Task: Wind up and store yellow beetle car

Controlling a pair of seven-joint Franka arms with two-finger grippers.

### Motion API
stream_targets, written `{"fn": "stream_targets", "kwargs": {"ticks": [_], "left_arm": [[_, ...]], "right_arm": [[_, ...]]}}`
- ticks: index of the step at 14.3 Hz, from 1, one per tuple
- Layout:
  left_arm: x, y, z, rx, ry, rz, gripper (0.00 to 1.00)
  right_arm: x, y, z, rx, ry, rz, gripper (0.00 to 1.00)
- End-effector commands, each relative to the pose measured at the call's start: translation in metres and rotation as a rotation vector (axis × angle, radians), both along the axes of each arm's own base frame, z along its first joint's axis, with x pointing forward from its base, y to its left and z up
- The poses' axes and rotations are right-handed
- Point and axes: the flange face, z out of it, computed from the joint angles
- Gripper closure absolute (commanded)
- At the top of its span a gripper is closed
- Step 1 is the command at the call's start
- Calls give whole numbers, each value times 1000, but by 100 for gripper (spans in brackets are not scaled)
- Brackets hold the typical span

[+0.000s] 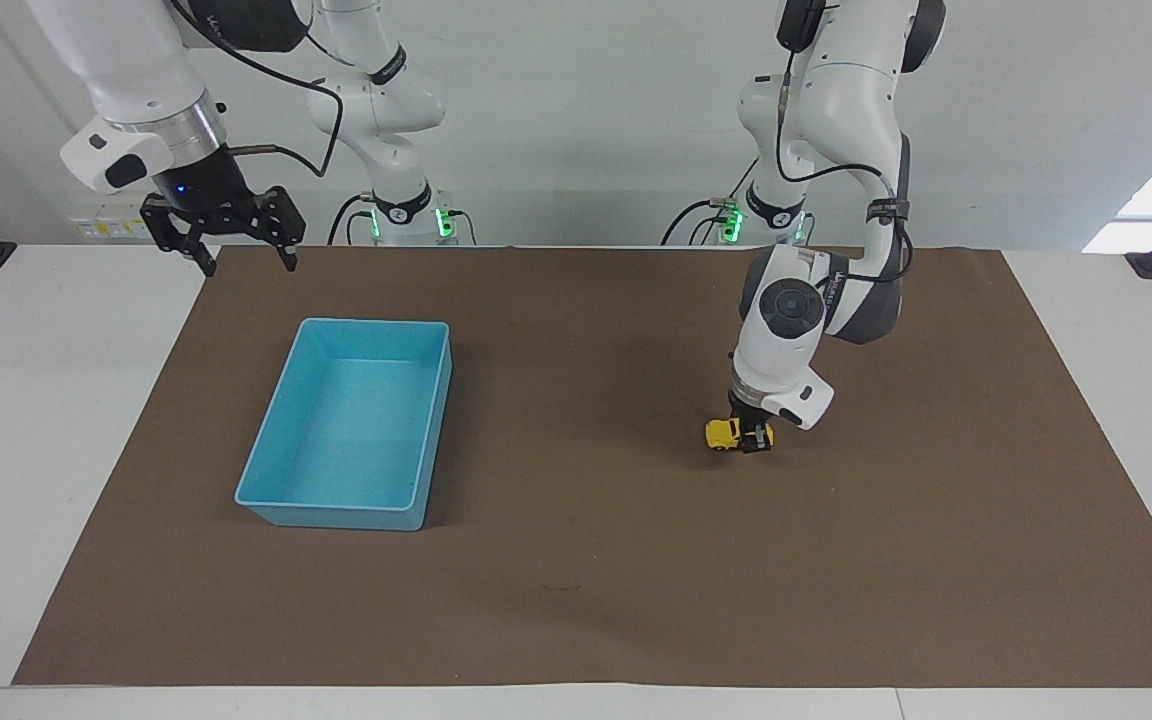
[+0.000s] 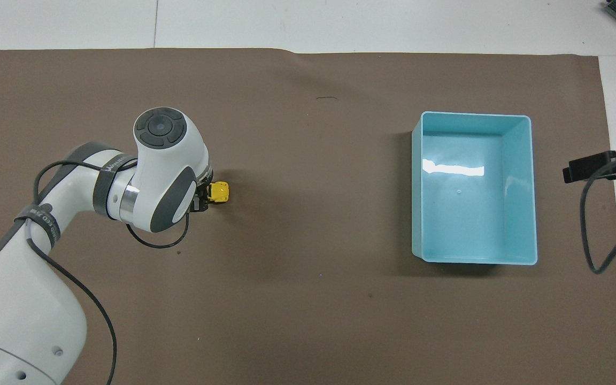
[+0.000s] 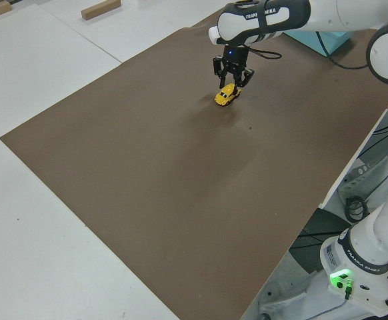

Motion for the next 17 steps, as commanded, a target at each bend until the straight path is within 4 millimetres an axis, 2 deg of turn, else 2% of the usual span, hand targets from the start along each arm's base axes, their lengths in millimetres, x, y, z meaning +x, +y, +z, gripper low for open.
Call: {"fn": "stream_targets", "kwargs": {"ticks": [1, 3, 5, 9, 12, 17], "left_arm": [[-3, 3, 18, 18, 9, -43, 0], [-7, 5, 36, 19, 10, -65, 0], [-7, 6, 46, 21, 13, -84, 0], [-9, 1, 55, 9, 13, -196, 0], [-7, 3, 61, 4, 0, -220, 0], [-7, 2, 62, 3, 0, -238, 0]], "right_arm": [[-4, -1, 3, 17, -6, -23, 0], [-4, -1, 4, 17, -8, -23, 0], [-4, -1, 4, 17, -8, -23, 0], [-4, -1, 4, 17, -8, -23, 0], [-4, -1, 4, 15, -8, -22, 0], [-4, 2, 4, 17, -8, -17, 0]]}}
